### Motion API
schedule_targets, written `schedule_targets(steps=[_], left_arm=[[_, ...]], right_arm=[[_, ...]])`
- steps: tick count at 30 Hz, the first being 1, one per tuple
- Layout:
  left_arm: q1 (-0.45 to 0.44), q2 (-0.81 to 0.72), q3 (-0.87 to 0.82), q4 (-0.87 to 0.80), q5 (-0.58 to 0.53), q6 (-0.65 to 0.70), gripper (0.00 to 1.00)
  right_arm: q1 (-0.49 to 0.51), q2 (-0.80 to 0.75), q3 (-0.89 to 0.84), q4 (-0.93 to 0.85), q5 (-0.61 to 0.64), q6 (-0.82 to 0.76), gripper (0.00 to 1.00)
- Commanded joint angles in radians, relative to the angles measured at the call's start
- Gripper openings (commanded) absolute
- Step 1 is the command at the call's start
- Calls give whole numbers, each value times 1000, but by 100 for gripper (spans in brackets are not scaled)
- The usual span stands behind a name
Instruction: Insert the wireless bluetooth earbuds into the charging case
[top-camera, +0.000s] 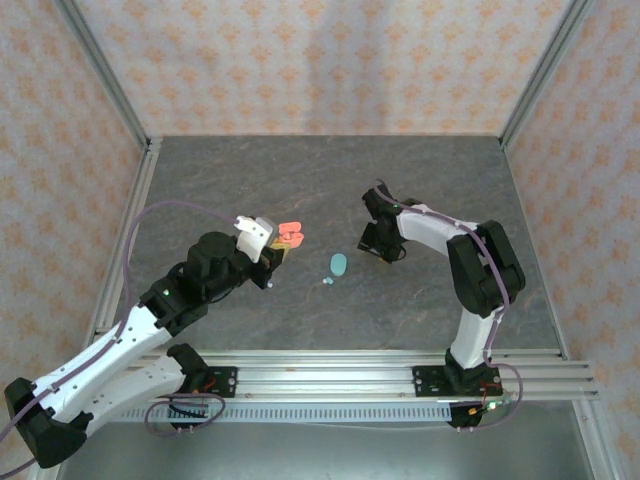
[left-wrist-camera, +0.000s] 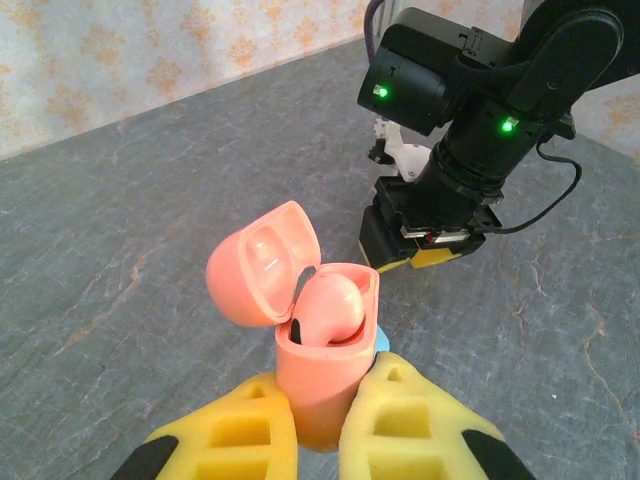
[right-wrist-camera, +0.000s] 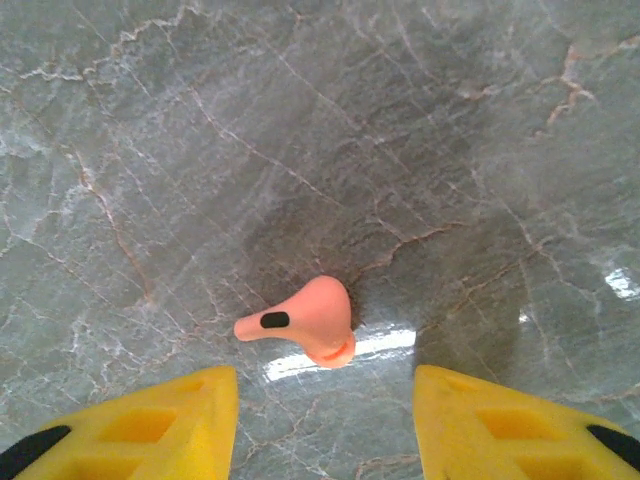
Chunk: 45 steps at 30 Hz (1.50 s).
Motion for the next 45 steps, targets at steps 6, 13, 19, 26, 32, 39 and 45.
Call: schedule_targets(steps=[6, 13, 19, 26, 32, 39, 45], left_arm=[[-10, -8, 30, -4, 2, 32, 0], [-11, -8, 30, -10, 3, 37, 0], [-10, -11, 31, -17, 1, 40, 0], [-11, -11, 23, -5, 5, 31, 0], [-11, -4, 22, 8, 9, 20, 0], [-11, -7, 28, 5, 19, 7, 0], [-11, -14, 27, 3, 19, -1, 0]], right_arm=[[-5, 50, 70, 12, 39, 32, 50], [-5, 83, 86, -5, 65, 0, 39], [-5, 65, 73, -40, 87, -85, 26], [-5, -20, 1, -17, 31, -196, 18], [-5, -127, -138, 185, -140, -124, 15], [-5, -129, -284, 418, -252, 14, 13], [-16, -113, -412, 596, -295, 98, 14]])
